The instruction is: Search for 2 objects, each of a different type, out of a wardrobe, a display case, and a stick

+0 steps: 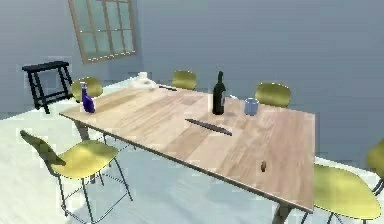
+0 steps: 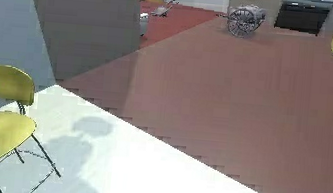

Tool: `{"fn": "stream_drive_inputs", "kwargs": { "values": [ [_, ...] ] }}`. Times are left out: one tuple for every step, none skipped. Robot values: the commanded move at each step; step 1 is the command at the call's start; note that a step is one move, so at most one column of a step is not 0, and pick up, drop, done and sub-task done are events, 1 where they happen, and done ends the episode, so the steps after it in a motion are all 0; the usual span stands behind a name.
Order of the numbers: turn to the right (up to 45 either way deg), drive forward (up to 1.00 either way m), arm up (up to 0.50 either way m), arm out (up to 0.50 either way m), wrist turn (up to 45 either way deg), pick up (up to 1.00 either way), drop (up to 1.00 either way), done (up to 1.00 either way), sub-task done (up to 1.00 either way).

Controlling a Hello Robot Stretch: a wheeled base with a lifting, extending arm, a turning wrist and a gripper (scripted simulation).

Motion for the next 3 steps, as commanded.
{"fn": "stream_drive_inputs", "kwargs": {
  "values": [
    [30.0,0.0,0.0,0.0,0.0,0.0,0.0,0.0,0.0],
    [0.0,0.1,0.0,0.0,0.0,0.0,0.0,0.0,0.0],
    [-30.0,0.0,0.0,0.0,0.0,0.0,0.0,0.0,0.0]
  ]
}}
